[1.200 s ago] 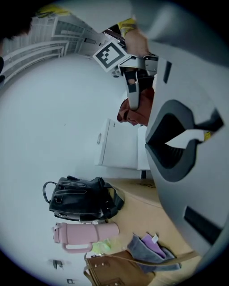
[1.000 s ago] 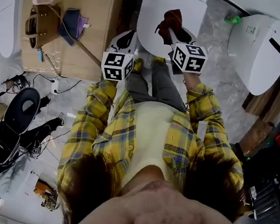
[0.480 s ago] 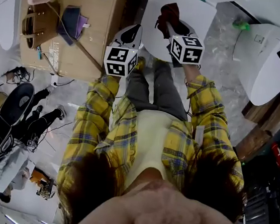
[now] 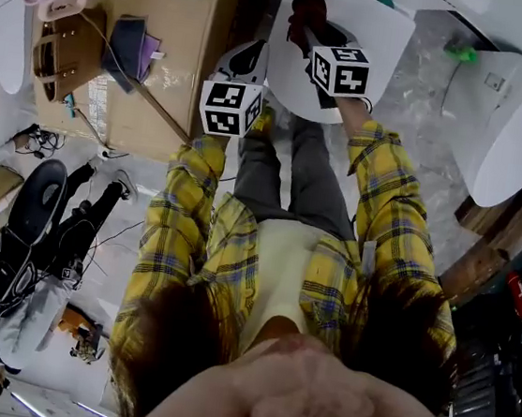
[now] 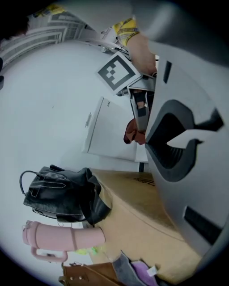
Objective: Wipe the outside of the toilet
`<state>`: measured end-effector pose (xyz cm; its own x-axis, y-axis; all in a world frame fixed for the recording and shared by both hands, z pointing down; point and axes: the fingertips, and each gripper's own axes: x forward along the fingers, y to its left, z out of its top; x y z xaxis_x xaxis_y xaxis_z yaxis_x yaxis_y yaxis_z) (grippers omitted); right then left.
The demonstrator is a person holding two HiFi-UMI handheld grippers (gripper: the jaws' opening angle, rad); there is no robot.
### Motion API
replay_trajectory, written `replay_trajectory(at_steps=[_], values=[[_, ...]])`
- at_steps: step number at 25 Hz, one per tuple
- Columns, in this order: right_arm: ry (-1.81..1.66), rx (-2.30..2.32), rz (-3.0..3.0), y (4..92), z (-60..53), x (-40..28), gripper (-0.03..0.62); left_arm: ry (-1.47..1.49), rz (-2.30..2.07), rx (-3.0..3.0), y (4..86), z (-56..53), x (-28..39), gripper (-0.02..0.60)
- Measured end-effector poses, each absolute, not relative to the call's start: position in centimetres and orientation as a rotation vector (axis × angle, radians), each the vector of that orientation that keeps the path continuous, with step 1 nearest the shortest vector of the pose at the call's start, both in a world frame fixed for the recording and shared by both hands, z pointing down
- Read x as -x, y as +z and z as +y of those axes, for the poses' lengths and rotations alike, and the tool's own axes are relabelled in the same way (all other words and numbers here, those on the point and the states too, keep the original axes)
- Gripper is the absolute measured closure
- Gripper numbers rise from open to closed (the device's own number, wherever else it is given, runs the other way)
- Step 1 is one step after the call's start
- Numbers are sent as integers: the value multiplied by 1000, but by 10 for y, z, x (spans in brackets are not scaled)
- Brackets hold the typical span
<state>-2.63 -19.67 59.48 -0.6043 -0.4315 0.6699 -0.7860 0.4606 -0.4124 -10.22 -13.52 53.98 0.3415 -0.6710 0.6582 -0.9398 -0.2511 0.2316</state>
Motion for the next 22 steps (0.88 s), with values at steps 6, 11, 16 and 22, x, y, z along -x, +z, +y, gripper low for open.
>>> replay_trajectory(at_steps=[6, 11, 16, 22], values=[[1026, -993, -2256, 605, -211, 39, 473, 579, -1379, -2012, 554, -142, 102, 575], [1034, -992, -2251, 616, -225, 46, 473, 560, -1366, -2016, 560, -148, 98, 575], [1078, -985, -2199, 644, -237, 50, 473, 560, -1359, -2040, 563, -152, 95, 575], [1084, -969, -2087, 681, -242, 43, 472, 575, -1362, -2034, 572, -149, 100, 575]])
